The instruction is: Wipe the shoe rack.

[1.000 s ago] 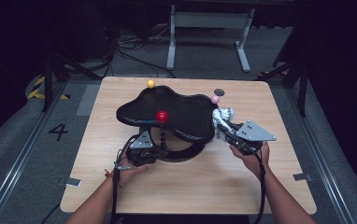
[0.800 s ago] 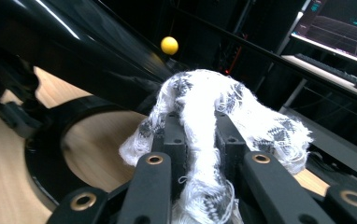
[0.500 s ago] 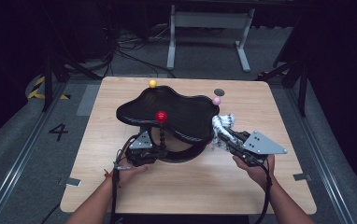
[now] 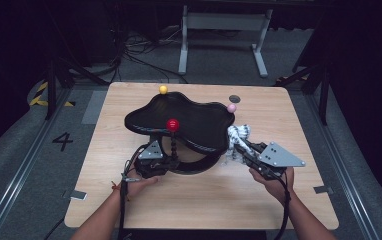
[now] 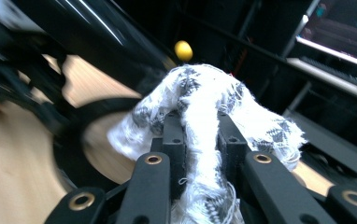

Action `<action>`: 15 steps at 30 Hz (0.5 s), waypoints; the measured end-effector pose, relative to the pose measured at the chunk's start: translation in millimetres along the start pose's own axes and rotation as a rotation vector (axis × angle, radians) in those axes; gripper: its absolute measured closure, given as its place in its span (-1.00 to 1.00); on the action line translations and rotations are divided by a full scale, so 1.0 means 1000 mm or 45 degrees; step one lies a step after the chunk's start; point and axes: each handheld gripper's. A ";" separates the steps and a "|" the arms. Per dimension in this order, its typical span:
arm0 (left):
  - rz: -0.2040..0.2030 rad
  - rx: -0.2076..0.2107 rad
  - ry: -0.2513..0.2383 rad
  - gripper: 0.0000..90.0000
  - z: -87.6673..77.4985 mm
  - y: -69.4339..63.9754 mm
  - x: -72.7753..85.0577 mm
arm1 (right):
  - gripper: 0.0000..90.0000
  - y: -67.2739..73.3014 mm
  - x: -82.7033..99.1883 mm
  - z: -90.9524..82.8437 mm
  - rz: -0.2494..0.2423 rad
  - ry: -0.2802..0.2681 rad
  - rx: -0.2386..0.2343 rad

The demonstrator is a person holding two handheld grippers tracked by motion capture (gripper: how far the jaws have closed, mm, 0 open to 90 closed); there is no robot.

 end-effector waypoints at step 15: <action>0.004 0.015 0.016 0.67 0.001 0.002 -0.001 | 0.74 -0.047 0.029 0.035 0.153 0.140 0.114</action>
Point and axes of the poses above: each handheld gripper's, and its own axes: z roughly forward along the jaws, x roughly out of its underside, y roughly to its left, and after that the axes turned 15 degrees about -x, right-handed
